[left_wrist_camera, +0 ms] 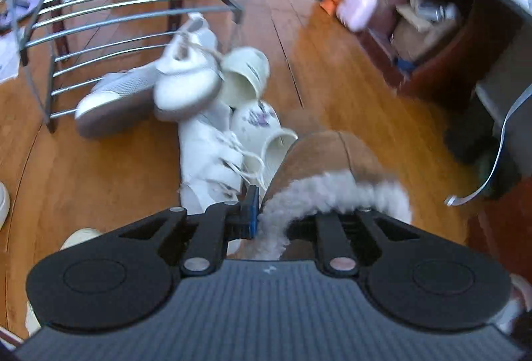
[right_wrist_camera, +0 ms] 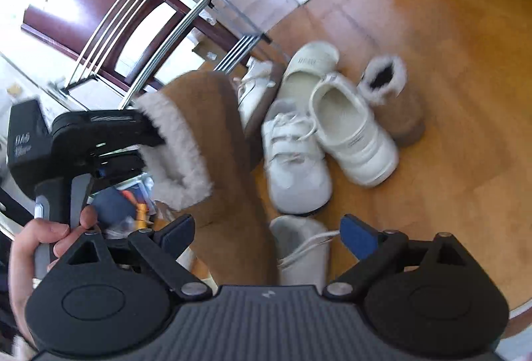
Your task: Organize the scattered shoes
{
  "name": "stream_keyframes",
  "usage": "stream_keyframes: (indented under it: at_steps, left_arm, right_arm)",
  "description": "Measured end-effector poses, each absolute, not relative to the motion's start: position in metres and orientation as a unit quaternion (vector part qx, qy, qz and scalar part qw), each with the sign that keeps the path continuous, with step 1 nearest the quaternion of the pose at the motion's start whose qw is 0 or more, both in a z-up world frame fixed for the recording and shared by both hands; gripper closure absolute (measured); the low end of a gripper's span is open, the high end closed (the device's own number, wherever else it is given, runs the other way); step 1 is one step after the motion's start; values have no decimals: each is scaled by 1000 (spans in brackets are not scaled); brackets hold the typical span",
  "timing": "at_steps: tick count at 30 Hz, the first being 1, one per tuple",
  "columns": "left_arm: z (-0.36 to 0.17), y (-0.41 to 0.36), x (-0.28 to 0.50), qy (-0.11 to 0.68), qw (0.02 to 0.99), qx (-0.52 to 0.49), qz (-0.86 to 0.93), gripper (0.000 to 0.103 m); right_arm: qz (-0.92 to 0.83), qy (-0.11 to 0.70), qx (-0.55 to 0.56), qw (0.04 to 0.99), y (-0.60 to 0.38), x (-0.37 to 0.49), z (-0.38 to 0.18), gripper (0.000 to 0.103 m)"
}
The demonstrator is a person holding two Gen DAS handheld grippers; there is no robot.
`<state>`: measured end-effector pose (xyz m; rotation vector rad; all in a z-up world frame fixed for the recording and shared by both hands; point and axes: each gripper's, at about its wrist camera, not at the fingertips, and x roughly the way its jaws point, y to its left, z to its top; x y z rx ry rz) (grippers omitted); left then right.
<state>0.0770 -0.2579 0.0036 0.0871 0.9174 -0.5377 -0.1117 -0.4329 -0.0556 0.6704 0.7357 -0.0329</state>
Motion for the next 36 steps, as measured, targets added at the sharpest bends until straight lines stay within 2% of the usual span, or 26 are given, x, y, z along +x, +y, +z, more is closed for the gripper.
stream_keyframes:
  at_steps: [4, 6, 8, 9, 11, 13, 16, 27, 30, 32, 33, 36]
  left_arm:
    - [-57, -274, 60, 491, 820, 84, -281, 82]
    - [-57, -271, 53, 473, 833, 114, -264, 70]
    - [-53, -270, 44, 447, 846, 138, -255, 52]
    - [-51, -270, 38, 436, 851, 150, -252, 49]
    - [-49, -272, 30, 414, 857, 184, -246, 31]
    - [-51, -274, 27, 403, 859, 204, -239, 22]
    - [-49, -268, 29, 376, 879, 204, -209, 19]
    - [-55, -218, 81, 464, 878, 67, -99, 17]
    - [-61, -212, 87, 478, 872, 59, -88, 17]
    - [-68, -211, 90, 492, 865, 53, -87, 17]
    - [-69, -212, 90, 495, 863, 53, -88, 17]
    - [-71, -216, 85, 498, 859, 66, -95, 17]
  right_arm:
    - [-78, 397, 258, 877, -427, -113, -71, 7]
    - [-79, 414, 259, 869, -426, -112, -79, 7]
    - [-74, 425, 259, 864, -424, -109, -84, 7]
    - [-69, 428, 257, 864, -422, -106, -86, 7]
    - [-66, 430, 249, 865, -419, -102, -88, 7]
    - [-58, 435, 235, 867, -415, -95, -91, 7]
    - [-51, 445, 214, 868, -410, -84, -99, 7]
    - [-19, 470, 154, 869, -402, -55, -142, 7]
    - [-25, 490, 129, 862, -398, -43, -158, 1]
    - [-10, 495, 136, 858, -399, -32, -177, 1]
    - [-4, 495, 153, 855, -401, -31, -183, 10]
    - [2, 482, 171, 859, -407, -37, -187, 25]
